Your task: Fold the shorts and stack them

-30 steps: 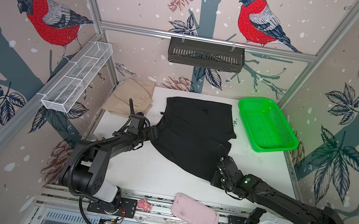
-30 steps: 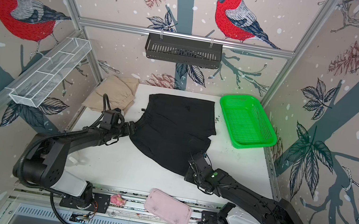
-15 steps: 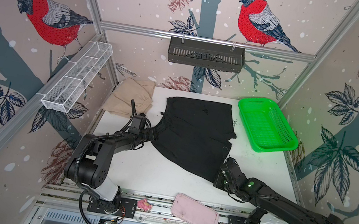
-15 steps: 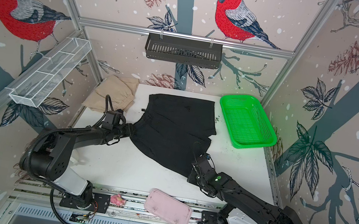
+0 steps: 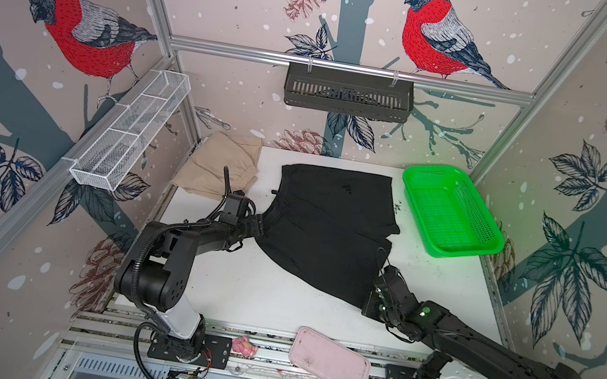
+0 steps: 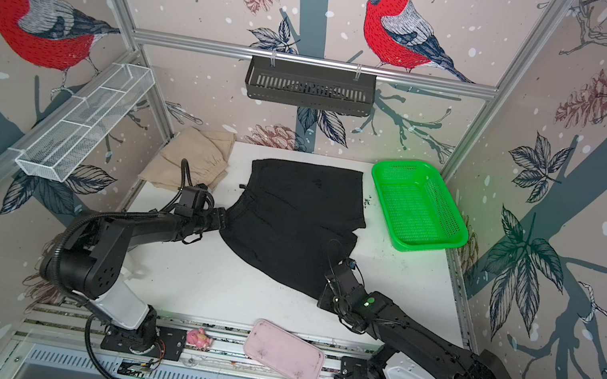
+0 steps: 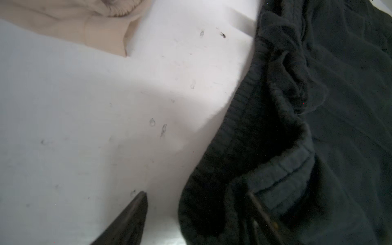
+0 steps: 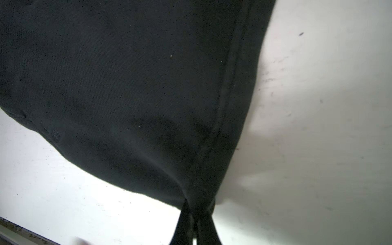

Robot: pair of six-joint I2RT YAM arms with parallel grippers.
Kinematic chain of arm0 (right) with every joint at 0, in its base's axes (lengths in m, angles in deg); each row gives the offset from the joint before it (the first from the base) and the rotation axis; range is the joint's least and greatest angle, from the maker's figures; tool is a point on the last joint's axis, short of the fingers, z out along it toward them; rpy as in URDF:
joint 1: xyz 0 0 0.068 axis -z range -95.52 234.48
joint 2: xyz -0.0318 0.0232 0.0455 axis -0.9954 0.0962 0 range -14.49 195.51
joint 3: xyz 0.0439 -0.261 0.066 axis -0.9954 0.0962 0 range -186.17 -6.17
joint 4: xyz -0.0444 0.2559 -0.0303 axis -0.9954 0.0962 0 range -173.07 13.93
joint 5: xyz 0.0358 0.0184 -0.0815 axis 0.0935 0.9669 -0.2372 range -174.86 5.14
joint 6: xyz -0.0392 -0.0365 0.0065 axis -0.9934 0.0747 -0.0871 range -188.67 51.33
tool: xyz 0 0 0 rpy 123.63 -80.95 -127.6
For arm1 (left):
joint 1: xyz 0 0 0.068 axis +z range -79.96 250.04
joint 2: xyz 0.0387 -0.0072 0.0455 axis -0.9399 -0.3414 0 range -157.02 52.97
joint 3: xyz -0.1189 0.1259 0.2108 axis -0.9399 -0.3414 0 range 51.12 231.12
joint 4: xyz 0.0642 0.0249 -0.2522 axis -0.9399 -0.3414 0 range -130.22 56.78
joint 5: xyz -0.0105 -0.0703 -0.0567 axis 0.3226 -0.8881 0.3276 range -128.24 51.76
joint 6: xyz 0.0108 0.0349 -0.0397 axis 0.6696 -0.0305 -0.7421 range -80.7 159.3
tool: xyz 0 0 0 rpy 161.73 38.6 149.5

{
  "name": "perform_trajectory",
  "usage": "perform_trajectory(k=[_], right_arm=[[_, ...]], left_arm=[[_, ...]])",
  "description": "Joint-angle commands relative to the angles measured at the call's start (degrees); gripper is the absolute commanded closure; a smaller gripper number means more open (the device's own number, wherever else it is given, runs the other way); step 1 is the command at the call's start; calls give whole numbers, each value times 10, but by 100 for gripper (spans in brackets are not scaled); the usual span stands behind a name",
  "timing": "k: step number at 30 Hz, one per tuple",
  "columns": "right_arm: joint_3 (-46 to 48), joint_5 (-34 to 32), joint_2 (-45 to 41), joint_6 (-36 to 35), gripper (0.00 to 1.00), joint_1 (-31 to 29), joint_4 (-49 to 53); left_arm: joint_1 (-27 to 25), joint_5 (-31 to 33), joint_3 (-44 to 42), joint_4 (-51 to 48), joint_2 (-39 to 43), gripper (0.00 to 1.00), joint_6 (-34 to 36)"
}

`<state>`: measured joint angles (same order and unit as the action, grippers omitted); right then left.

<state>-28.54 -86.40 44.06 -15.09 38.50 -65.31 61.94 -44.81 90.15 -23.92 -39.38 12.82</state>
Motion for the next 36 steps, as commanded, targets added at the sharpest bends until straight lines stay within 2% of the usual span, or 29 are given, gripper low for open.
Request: perform_trajectory(k=[1,2,5,10,16,20,29,33,36], right_arm=[[-8,-20,-6,-12,99,2,-1],[-12,-26,-9,-15,99,1,4],[-30,-47,-25,-37,99,1,21],[-76,-102,-56,-73,99,3,89],[-107,-141,-127,-80,99,-1,146],[-141,-166,-151,-76,99,-25,178],[-289,-240,-127,-113,99,-87,262],[-345,-255,-112,-162,99,-83,279],[-395,-263,-69,-221,99,-53,270]], left_arm=[[0,-16,6,12,-1,49,12],[0,-16,8,9,2,59,14],[0,-16,19,-22,21,100,23],[0,3,35,-100,85,100,24],[0,10,31,-202,192,100,5],[0,6,37,-266,248,100,-3],[-1,26,83,-431,375,100,10],[-10,13,96,-486,414,100,0],[-24,19,100,-515,411,100,-7]])
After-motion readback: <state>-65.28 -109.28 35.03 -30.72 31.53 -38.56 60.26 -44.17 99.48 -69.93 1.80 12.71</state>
